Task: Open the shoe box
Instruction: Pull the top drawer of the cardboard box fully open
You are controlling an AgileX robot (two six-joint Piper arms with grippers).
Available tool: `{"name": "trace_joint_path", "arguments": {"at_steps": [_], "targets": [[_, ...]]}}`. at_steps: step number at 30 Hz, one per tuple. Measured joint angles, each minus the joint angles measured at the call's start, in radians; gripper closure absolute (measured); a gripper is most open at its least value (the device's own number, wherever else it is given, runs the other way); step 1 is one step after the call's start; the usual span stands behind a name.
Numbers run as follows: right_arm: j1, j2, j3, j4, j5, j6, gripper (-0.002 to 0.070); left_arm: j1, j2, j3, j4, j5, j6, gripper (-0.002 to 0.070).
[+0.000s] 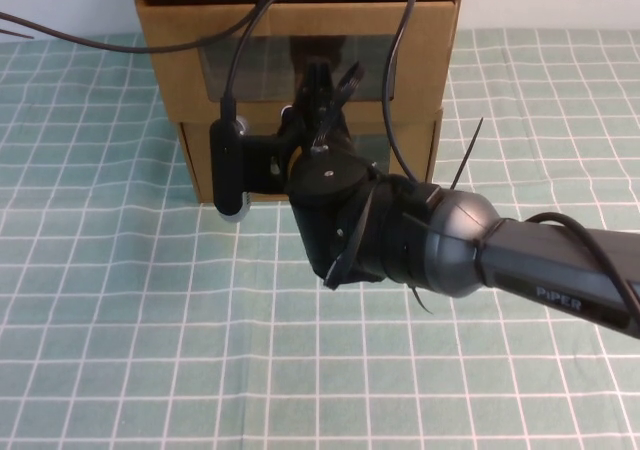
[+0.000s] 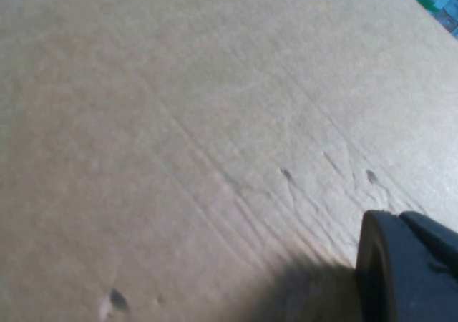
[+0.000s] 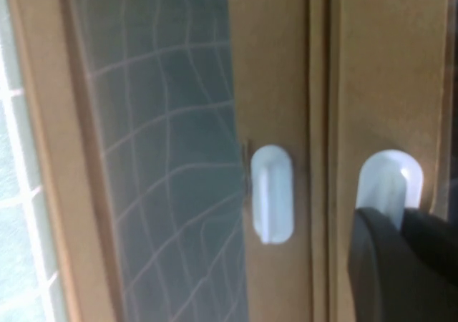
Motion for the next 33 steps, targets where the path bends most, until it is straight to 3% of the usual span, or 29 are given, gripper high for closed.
{"name": "trace_joint_path", "arguments": {"at_steps": [17,27,33], "targets": [[0.066,-0.032,0.015,0.132,0.086,-0.103,0.0669,0.000,0.006,0.000,-0.012,0.000,-0.002,0.0680],[0.115,-0.266,0.382,0.009,-0.051,0.061,0.0669,0.000,0.006,0.000,-0.016,-0.002,-0.002,0.0680],[0.115,-0.333,0.499,-0.074,-0.082,0.178,0.0669,-0.004,0.006,0.000,-0.026,0.009,-0.002,0.0680]]}}
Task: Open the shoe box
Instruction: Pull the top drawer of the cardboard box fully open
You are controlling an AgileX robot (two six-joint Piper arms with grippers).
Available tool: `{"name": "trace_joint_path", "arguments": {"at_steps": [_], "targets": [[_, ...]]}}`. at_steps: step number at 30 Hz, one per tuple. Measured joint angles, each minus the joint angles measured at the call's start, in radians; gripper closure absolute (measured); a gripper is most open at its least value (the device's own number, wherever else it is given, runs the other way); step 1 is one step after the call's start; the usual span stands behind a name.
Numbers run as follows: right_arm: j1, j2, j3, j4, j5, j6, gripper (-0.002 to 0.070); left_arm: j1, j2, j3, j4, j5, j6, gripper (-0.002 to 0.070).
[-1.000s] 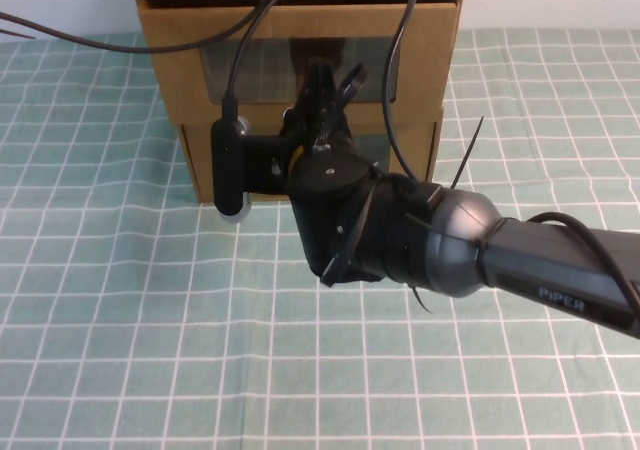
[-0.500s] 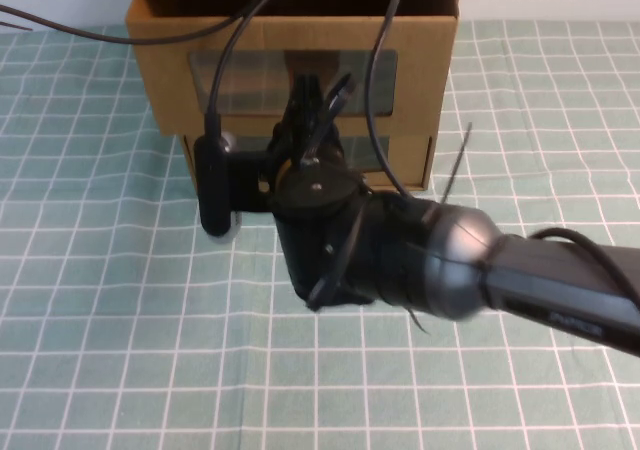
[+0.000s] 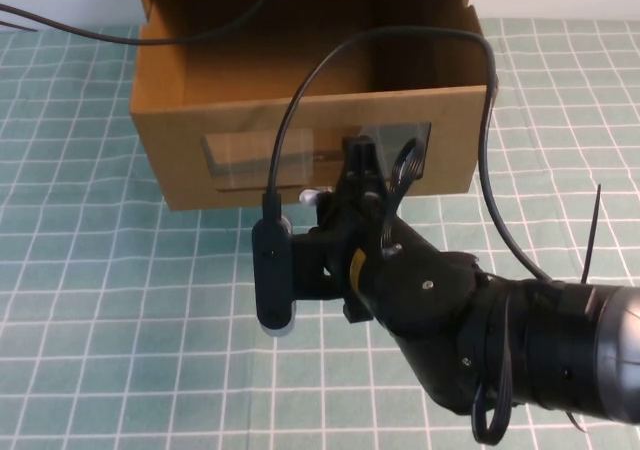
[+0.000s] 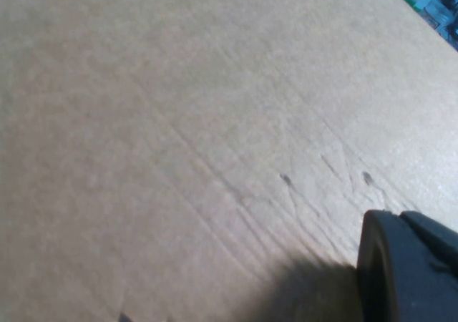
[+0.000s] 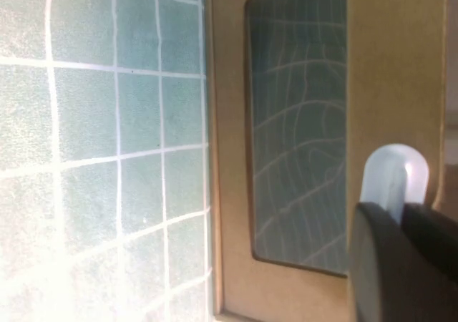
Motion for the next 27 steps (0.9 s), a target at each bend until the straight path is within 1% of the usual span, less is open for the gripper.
{"name": "trace_joint_path", "arguments": {"at_steps": [5,13,21,24,27], "targets": [[0.010,0.000,0.004,-0.007,-0.026,0.053,0.0669,-0.002,0.000,0.000,0.002,0.000,0.000,0.0680],[0.084,0.000,0.019,0.015,-0.023,0.083,0.0669,-0.002,0.000,0.000,0.015,-0.002,-0.004,0.0680],[0.090,0.000,0.019,0.021,-0.012,0.084,0.0668,-0.002,0.000,0.000,0.014,-0.002,-0.004,0.0680],[0.090,0.000,0.019,0.025,-0.012,0.084,0.0650,-0.002,0.000,0.000,0.014,-0.002,-0.004,0.0680],[0.092,0.000,0.019,0.035,-0.025,0.084,0.0589,-0.002,0.000,0.000,0.014,-0.004,-0.004,0.0680]]}}
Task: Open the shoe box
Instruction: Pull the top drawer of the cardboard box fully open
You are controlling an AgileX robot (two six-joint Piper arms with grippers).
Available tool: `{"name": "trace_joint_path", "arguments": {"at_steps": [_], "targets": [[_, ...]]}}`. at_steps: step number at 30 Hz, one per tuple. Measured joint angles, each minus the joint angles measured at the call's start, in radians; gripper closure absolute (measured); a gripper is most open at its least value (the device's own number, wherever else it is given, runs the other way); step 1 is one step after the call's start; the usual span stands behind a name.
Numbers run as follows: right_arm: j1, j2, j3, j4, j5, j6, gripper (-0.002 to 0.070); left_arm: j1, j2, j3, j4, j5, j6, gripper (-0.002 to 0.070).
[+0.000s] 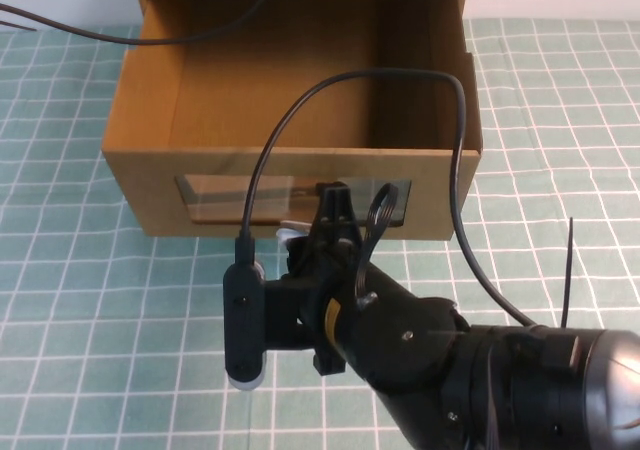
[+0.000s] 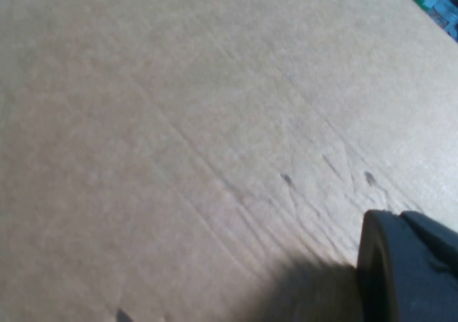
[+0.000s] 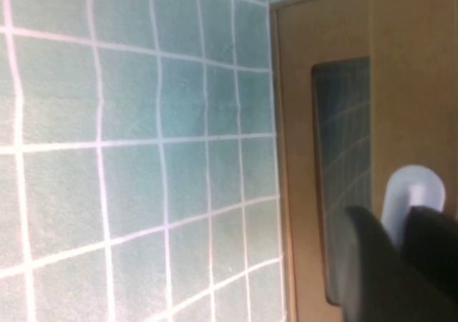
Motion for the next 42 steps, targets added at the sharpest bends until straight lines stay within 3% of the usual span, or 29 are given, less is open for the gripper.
{"name": "trace_joint_path", "arguments": {"at_steps": [13,22,26,31,33,37,42], "targets": [[0.039,-0.082,0.000,0.000,-0.018,0.000,0.0216,-0.004,0.004,0.000,-0.020,-0.042,0.023,0.0680],[0.170,-0.252,0.000,0.000,-0.005,0.000,0.0183,-0.004,0.011,-0.010,-0.078,-0.067,0.079,0.0680],[0.204,-0.334,0.000,0.000,0.141,0.000,0.0258,-0.004,-0.013,-0.041,-0.057,-0.067,0.083,0.0680],[0.215,-0.453,0.002,0.014,0.320,-0.004,0.0577,-0.004,-0.126,-0.081,-0.051,-0.067,0.083,0.0680],[0.215,-0.510,0.002,0.029,0.372,-0.021,0.0637,-0.004,-0.193,-0.085,-0.027,-0.057,0.079,0.0680],[0.216,-0.636,0.002,0.114,0.452,-0.127,0.0679,-0.004,-0.326,-0.091,0.094,0.006,0.032,0.0680],[0.216,-0.829,0.002,0.362,0.492,-0.245,0.0687,-0.002,-0.502,-0.054,0.199,0.033,-0.006,0.0680]]}}
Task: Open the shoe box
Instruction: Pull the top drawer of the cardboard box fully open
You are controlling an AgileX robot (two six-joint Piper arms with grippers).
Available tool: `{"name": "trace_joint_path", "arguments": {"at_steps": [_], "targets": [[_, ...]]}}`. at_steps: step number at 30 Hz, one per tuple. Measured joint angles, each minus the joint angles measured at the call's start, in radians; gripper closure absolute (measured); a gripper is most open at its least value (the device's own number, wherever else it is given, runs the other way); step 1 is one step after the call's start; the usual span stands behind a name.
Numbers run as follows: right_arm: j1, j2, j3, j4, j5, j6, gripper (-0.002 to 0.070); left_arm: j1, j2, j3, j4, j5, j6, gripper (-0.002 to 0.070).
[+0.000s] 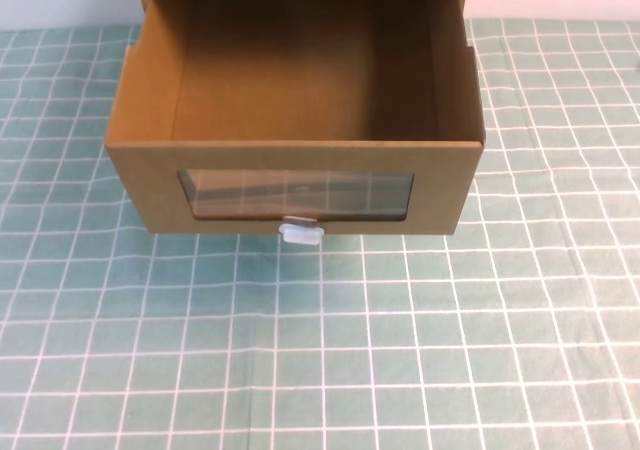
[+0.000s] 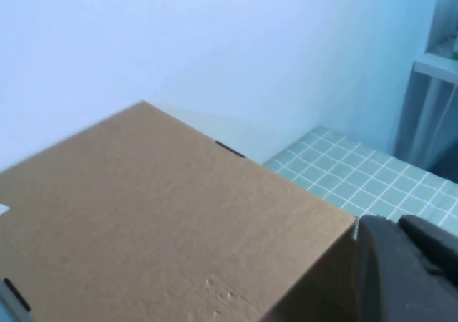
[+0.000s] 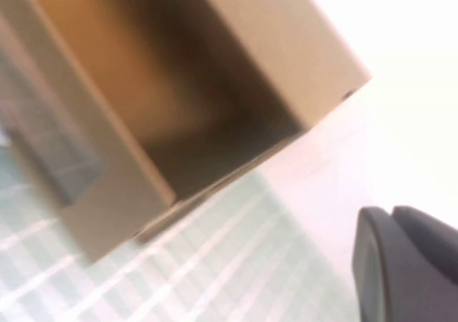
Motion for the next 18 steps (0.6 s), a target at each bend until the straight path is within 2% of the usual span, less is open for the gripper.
{"name": "trace_joint_path", "arguments": {"at_steps": [7,12,18], "targets": [[0.000,-0.295,0.000,0.255,0.032,-0.035,0.0688,0.002,-0.263,0.214,0.071,0.006,-0.031,0.0680],[0.000,-0.465,0.050,0.317,0.046,-0.040,0.0689,0.002,-0.486,0.498,0.154,0.009,-0.033,0.0680],[0.000,-0.600,0.233,0.341,0.046,-0.021,0.0690,0.002,-0.804,0.921,0.198,-0.045,0.008,0.0680]]}}
